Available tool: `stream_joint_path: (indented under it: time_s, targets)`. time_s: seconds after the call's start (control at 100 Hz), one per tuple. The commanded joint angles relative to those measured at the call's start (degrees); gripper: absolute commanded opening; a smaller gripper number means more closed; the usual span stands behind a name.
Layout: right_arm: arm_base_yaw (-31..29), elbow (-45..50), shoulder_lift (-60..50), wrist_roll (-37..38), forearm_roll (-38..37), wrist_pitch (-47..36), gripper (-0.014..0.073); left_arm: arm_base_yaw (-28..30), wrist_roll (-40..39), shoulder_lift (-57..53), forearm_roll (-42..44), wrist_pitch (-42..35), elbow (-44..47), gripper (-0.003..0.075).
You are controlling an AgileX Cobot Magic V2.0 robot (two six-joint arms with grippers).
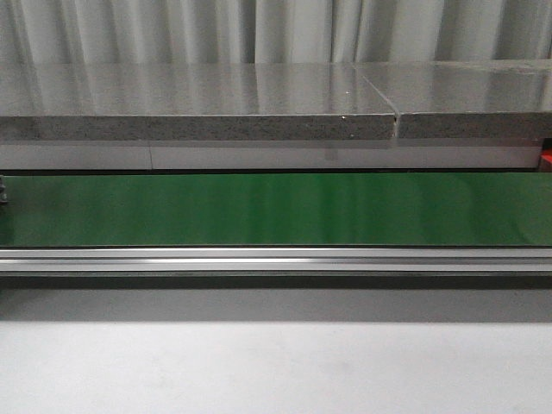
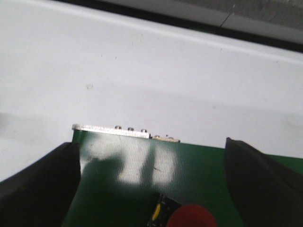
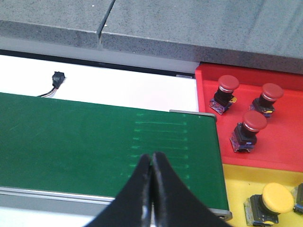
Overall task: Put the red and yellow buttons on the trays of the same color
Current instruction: 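Grasp the red button with the left gripper and set it on the belt, then move the left gripper over the last yellow push button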
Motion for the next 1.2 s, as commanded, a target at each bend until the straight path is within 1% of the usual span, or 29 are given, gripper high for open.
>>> stream_joint_path:
  time_s: [0.0,0.14,0.31,0.43,0.61,1.02,1.19]
  targets:
    - [0.0,-1.6,-0.1,-0.5,0.4,-3.9,-0.0068,0.7,-0.1,-2.3,-1.3,-1.9,-3.7,0.0607]
    - [0.0,-1.6,-0.1,-0.5,0.4,-3.9,-0.0068,3.7,-0.8,-2.1,-1.3,-1.5,-4.2,0.0607]
    - [0.0,-1.6,-0.1,-0.5,0.4,-3.9,-0.0068,9.4,-1.0,-0.7,-1.3,-1.1,-4.2,0.0607]
    - [0.0,-1.6,-0.1,-0.5,0.4,-4.0,-0.0068,13.1,-1.0,1.6,-1.3,0.1,-4.2,0.0607]
    - [0.0,-1.6,-0.1,-0.5,0.4,-4.0,-0.0068,17.1,-1.0,6.5,-1.2,-0.7,-4.4,0.0607]
    - [0.0,-1.6,-0.1,-0.5,0.4,-4.0,-0.0068,20.4,-1.0,15.1,-0.7,-10.0,-4.4,0.0606]
    - [0.0,-1.6,-0.1,-0.5,0.4,-4.0,-0.0068,20.5,-1.0,19.1,-0.2,-10.5,-7.3,0.0606]
